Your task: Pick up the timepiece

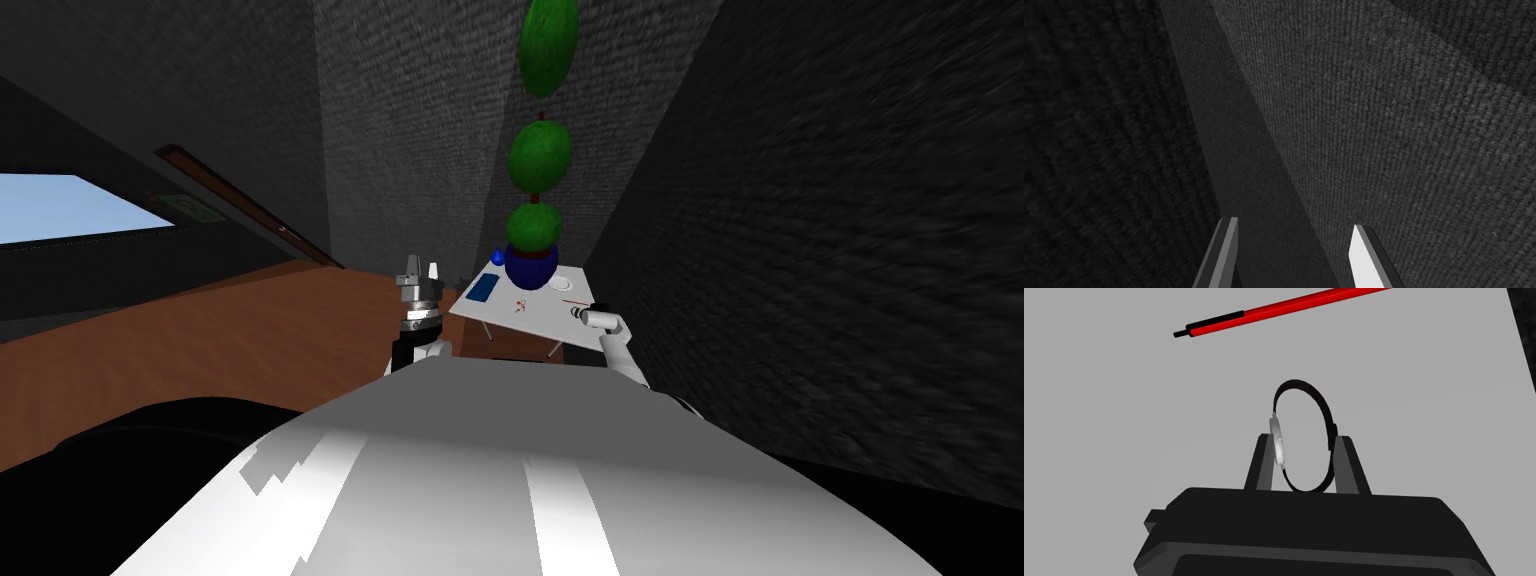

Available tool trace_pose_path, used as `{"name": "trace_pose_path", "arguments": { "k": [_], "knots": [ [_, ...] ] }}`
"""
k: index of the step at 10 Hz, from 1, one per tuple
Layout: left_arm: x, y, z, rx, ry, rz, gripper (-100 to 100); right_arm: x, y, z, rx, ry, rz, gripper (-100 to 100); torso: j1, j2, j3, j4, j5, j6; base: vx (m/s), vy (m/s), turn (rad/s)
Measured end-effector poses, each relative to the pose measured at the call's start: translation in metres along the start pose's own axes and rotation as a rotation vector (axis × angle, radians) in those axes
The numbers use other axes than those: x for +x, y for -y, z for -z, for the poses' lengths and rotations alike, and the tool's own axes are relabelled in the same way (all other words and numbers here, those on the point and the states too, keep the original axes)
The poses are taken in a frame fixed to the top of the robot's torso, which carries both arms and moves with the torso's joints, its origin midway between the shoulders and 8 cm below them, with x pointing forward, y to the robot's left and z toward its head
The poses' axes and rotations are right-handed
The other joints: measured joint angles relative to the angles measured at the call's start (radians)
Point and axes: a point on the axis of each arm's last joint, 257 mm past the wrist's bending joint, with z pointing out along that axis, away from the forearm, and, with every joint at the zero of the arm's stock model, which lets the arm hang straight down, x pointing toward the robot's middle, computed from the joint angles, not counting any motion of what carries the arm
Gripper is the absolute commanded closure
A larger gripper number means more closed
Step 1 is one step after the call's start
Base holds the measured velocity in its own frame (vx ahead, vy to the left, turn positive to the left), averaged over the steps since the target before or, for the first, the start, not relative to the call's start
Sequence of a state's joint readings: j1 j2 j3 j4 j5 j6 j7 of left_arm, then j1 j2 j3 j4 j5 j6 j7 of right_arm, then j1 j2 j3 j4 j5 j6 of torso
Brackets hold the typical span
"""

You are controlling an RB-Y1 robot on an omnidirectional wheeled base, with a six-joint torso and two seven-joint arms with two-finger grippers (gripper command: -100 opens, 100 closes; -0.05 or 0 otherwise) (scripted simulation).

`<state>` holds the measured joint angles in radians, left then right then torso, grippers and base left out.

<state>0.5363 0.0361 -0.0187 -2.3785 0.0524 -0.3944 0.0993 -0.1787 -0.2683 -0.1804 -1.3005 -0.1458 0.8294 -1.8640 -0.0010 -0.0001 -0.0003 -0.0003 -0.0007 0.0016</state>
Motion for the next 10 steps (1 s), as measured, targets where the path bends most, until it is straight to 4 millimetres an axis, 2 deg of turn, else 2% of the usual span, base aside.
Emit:
{"name": "trace_pose_path", "arguments": {
  "k": [2, 3, 4, 10],
  "knots": [
    [0.000, 0.000, 0.000, 0.000, 0.000, 0.000, 0, 0.002, 0.001, 0.000, 0.001, -0.003, -0.001, 100, -0.002, -0.002, -0.002, -0.002, -0.001, 0.000, 0.000, -0.001, -0.011],
    [0.000, 0.000, 0.000, 0.000, 0.000, 0.000, 0, 0.002, 0.001, 0.000, 0.002, -0.003, 0.000, 0, -0.002, -0.003, -0.002, -0.002, -0.001, 0.000, 0.000, 0.000, 0.000],
    [0.000, 0.000, 0.000, 0.000, 0.000, 0.000, 0, 0.002, 0.001, 0.000, 0.002, -0.003, 0.000, 100, -0.002, -0.003, -0.003, -0.002, -0.001, 0.000, 0.018, 0.013, -0.271],
    [0.000, 0.000, 0.000, 0.000, 0.000, 0.000, 0, 0.002, 0.052, 0.002, 0.072, 0.013, 0.083, 100, -0.001, -0.005, -0.004, -0.003, -0.001, 0.001, 0.024, 0.025, -0.210]
  ]
}}
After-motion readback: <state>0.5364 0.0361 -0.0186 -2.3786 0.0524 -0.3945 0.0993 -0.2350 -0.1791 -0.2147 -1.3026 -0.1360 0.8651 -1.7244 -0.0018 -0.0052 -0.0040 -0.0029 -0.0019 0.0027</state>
